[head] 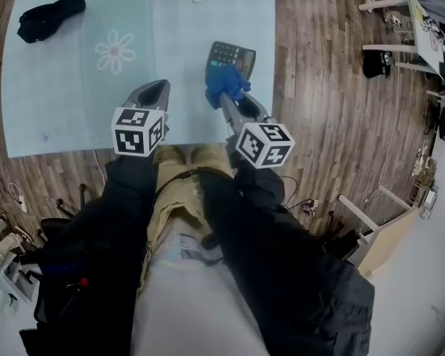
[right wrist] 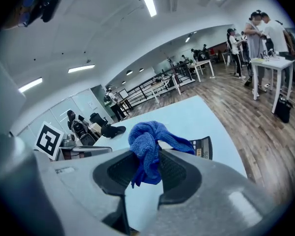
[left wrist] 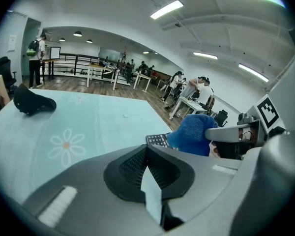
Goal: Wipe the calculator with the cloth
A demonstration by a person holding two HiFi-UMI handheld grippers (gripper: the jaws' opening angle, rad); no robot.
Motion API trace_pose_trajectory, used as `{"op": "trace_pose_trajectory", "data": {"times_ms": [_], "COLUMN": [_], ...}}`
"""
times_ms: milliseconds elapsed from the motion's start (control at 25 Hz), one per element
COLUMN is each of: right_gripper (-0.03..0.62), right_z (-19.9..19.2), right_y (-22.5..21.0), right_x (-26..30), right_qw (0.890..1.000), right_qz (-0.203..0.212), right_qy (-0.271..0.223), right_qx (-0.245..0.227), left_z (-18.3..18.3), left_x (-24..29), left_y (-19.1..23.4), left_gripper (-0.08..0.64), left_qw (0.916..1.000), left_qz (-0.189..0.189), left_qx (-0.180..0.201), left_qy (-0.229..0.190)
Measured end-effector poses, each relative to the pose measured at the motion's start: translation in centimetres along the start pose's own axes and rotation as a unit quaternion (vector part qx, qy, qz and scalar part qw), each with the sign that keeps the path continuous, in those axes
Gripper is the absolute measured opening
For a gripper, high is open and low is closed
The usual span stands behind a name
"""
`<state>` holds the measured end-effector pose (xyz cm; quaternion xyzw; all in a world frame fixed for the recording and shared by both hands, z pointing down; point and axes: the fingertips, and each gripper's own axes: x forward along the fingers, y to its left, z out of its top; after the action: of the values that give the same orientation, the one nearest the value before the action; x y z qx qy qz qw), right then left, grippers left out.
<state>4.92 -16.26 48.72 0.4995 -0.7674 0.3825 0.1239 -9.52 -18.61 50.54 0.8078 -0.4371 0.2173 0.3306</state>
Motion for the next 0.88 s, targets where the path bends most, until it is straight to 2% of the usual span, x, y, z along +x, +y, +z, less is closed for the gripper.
{"op": "trace_pose_trajectory", "data": {"times_ms": [280, 560, 760, 880], "right_gripper": [0.126, 0.126, 0.126, 0.126], "right_z": [-0.9, -0.1, 2.2, 2.7], "right_y": [-6.2, -6.7, -10.7, -12.4], "right_x": [3.8, 6.5, 9.0, 9.9], "right_qw": [0.998, 0.995, 0.988, 0.982], "right_qz": [-0.037, -0.046, -0.077, -0.096], "right_qy": [0.028, 0.036, 0.023, 0.032], "right_qx": [-0.029, -0.087, -0.135, -0.162], "left_z": [-6.5, -5.5, -4.6, -4.6], "left_x": [5.5, 5.6, 8.6, 9.1], "left_y": [-0.2, 0.9, 1.1, 1.1], "left_gripper": [0.0, -0.002, -0.002, -0.002], "left_qw": [0.9956, 0.9956, 0.9964, 0.9959], "left_qz": [0.0, -0.001, -0.007, -0.006], "left_qx": [-0.026, -0.029, -0.026, -0.027], "left_qy": [0.09, 0.089, 0.08, 0.086]}}
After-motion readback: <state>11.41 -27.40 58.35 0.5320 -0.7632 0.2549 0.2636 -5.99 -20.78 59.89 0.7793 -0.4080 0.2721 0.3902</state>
